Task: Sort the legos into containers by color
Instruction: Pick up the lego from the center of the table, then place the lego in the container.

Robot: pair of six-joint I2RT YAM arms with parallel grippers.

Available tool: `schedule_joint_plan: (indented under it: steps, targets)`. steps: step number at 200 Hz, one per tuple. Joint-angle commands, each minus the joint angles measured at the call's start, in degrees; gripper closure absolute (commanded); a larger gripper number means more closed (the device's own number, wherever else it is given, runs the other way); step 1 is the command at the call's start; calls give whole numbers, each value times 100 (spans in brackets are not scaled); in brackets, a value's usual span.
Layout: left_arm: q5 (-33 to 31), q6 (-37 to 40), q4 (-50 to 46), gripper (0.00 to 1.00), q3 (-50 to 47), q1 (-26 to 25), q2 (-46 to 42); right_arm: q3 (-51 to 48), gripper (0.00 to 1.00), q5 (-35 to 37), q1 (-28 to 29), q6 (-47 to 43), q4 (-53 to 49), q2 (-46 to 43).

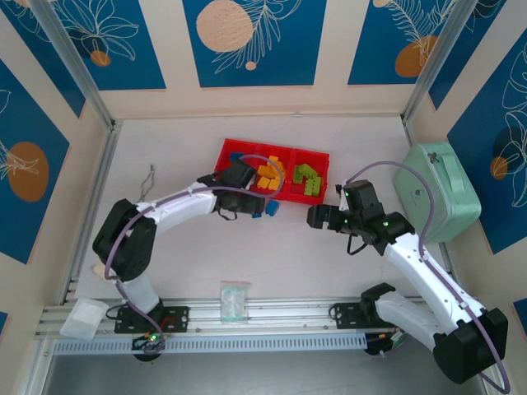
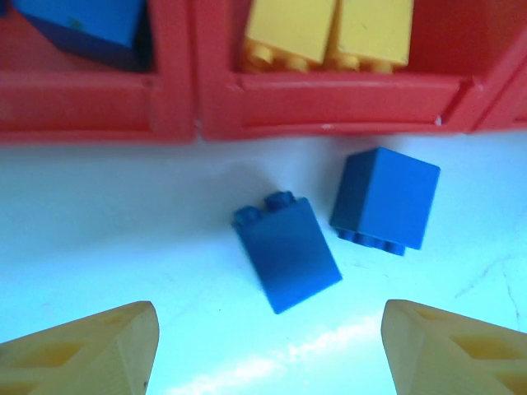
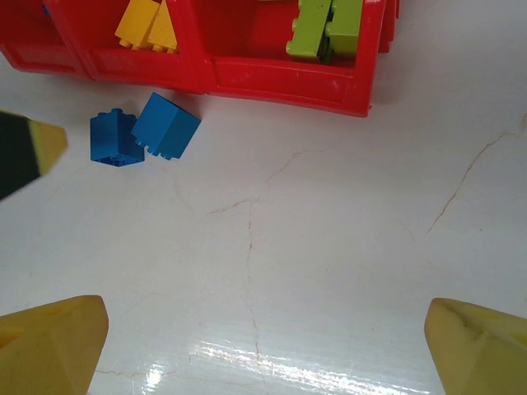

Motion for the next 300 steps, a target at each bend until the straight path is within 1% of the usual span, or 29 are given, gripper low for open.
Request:
schedule_joint_plan:
  steps: [1,15,42,59,75,100,117,136,165,188,198,209,215,241,273,300]
  targets:
    - [128,-378,-21,28,198,-1,361,-155,1,-252,49,41,87,-114]
    - [127,-526,-183,28,375,-9,633,-221,1,-289,46,74,107,-121]
    - [39,-720,-126,29,429,-8,858,-268,1,-280,36,-15,32,-155]
    - [-11,-713,-213,30,563,-9,1017,-266,1,-288,35,-102,-12,-191]
    - [84,-650,-264,33,686,-9,1189,-273,1,-322,26,-135,-29,-225]
    - [33,-477,-573,38,928,29,1455,-274,1,-387,26,-126,-9,-226]
    - [-65,-393,-671,46,922,99,1482,-300,1,-420,26,-104,12,-208]
    - [-76,-279,-671,55,780,223,1371,-345,1,-438,31,-87,51,-202]
    - [-48,-163,-680,62,515,369,1161,-314,1,-558,28,-86,98,-111]
    - [-187,-92,-651,66,219,402,813,-204,1,-567,40,-126,16,17]
    - [-181,-23,-577,67,98,416,612,-169,1,-562,43,-127,10,54]
    - [4,166,-492,67,48,425,420,-147,1,-571,57,-135,34,79]
    - [92,244,-493,67,80,437,340,-149,1,-574,61,-134,68,89]
    - [118,456,-788,67,415,524,127,-39,1,-621,113,-109,146,218]
    - [205,698,-955,67,836,938,-29,118,1,-566,266,-166,64,363]
    - [270,849,-1153,67,1492,1315,275,153,1,-564,346,-186,-9,372]
